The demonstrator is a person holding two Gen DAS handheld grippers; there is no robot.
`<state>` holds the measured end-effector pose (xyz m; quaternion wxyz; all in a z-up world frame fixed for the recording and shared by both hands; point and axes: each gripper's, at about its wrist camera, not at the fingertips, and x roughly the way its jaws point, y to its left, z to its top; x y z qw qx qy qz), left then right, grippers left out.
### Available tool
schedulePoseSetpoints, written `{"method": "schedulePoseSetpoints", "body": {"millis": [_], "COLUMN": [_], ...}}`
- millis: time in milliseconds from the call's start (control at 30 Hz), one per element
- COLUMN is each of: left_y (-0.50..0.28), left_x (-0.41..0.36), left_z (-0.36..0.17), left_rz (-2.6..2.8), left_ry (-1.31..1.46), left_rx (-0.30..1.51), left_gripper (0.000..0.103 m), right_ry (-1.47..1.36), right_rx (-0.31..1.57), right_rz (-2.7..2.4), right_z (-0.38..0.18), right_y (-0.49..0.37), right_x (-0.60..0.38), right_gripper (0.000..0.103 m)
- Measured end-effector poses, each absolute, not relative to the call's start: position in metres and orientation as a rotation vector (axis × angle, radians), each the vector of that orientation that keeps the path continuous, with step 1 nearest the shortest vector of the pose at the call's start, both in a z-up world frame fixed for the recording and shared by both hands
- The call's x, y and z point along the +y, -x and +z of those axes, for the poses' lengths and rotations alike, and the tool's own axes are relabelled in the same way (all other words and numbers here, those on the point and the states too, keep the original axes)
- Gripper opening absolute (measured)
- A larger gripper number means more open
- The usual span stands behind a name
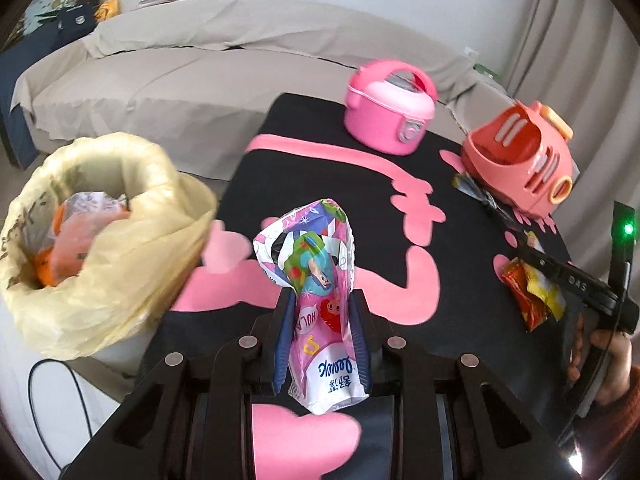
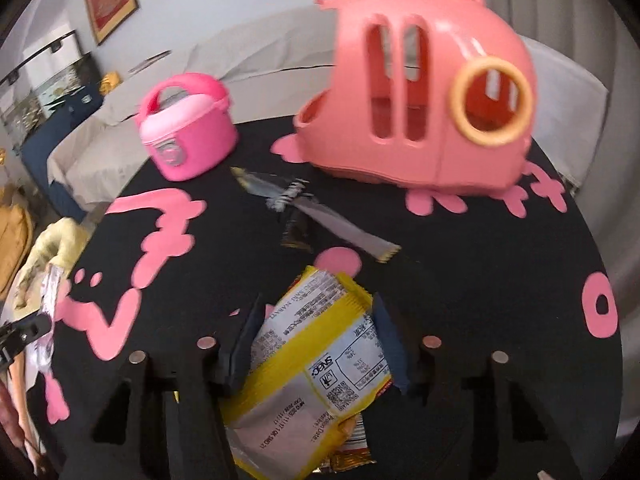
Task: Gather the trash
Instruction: 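Grasp the colorful tissue pack with the left tool while the right tool grasps the yellow snack bag, then carry the tissue pack over the trash bag and open the left tool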
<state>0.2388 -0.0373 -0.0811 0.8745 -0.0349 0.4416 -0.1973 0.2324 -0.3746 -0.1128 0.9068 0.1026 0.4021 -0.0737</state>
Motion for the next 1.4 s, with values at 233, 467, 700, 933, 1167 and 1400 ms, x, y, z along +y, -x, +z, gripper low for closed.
{"method": "schedulePoseSetpoints", "body": {"millis": [233, 467, 700, 933, 1167, 1400], "left_y": [-0.234, -0.222, -0.212, -0.223, -0.277, -0.322], "left_x": [-0.003, 0.049, 0.109, 0.160, 0.187, 0.200], "left_z": [-0.062, -0.032, -0.004, 0.002, -0.033, -0.078], "left_rz": [-0.373, -0.308, -0.202, -0.136, -0.163, -0.196], "left_ry": [0.102, 0.135, 0.135, 0.165, 0.232, 0.321], "left_rx": [0.851, 0.757, 0.665, 0.645, 0.733, 0.826], "left_gripper": [0.028, 0.028, 0.028, 0.028, 0.028, 0.043], "right_ry": [-0.126, -0.028, 0.051, 0.119, 0.163, 0.185], "right_rx": [0.817, 0.718, 0.623, 0.578, 0.599, 0.650], "right_rz": [-0.063, 0.036, 0.159, 0.276, 0.342, 0.357], "right_z": [-0.083, -0.030, 0.014, 0.032, 0.023, -0.001], "right_y": [-0.219, -0.207, -0.217, -0.240, -0.268, -0.310], "right_x": [-0.342, -0.289, -0.220, -0.145, -0.098, -0.074], "right_gripper": [0.022, 0.021, 0.021, 0.021, 0.022, 0.022]}}
